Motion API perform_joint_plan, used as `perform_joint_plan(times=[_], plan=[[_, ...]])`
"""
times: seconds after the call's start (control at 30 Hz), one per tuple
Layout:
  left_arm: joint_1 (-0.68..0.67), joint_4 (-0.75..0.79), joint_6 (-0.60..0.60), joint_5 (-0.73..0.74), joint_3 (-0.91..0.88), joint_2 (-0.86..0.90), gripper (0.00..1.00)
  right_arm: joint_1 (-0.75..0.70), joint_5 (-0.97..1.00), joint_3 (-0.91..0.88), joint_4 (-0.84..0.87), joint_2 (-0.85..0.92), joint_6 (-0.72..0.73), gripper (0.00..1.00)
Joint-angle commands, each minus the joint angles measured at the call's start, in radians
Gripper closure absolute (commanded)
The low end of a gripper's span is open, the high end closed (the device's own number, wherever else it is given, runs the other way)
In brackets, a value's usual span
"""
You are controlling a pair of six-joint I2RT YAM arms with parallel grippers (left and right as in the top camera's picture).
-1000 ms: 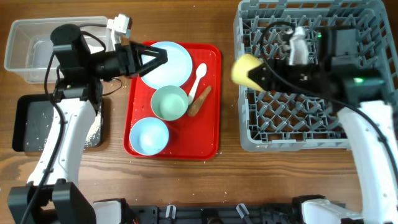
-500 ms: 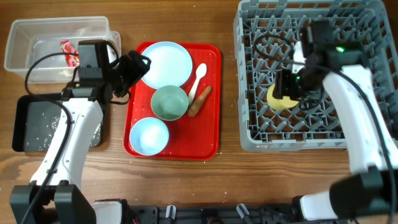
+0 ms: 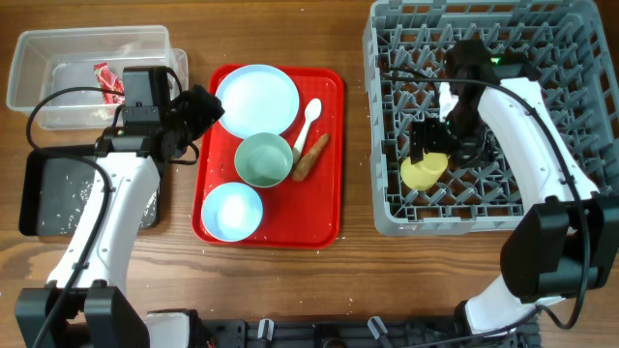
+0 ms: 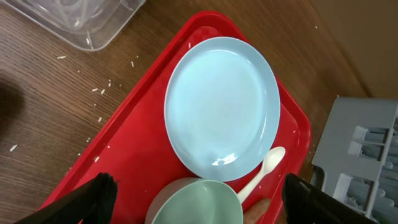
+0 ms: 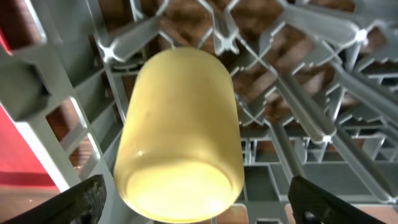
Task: Sort waste into correct bins and load items into the dishwasher rack
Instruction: 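Carry yellow cup into dish rack and release with right gripper, then reach right gripper to red tray and grasp green bowl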
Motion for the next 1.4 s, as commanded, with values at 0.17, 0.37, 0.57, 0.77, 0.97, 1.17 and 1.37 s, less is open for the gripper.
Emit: perform_joint_plan(times=[0.17, 0.37, 0.57, 0.77, 0.97, 1.17, 1.37], plan=[[0.000, 0.002, 0.105, -0.040, 0.002, -0.015, 0.08, -0.001, -0.110, 0.343, -0.088, -0.148, -0.072, 0.04], [0.023, -0.034, 0.305, -0.040, 0.055, -0.059, 0.04, 0.157, -0.239, 0.399, 0.058, -0.126, -0.062, 0.09], [0.140, -0.137, 0.331, -0.040, 0.074, -0.130, 0.00, 0.355, -0.235, 0.399, 0.235, 0.013, -0.002, 0.14], [0.235, -0.204, 0.330, -0.043, 0.074, -0.142, 0.00, 0.439, -0.224, 0.399, 0.325, 0.203, 0.014, 0.29], [0.240, -0.225, 0.330, -0.043, 0.074, -0.142, 0.00, 0.494, -0.224, 0.399, 0.389, 0.357, 0.012, 0.47], [0.240, -0.225, 0.330, -0.043, 0.074, -0.142, 0.00, 0.502, -0.221, 0.399, 0.394, 0.428, 0.013, 0.53], [0.240, -0.225, 0.330, -0.043, 0.074, -0.142, 0.00, 0.502, -0.220, 0.399, 0.427, 0.443, 0.013, 0.56]])
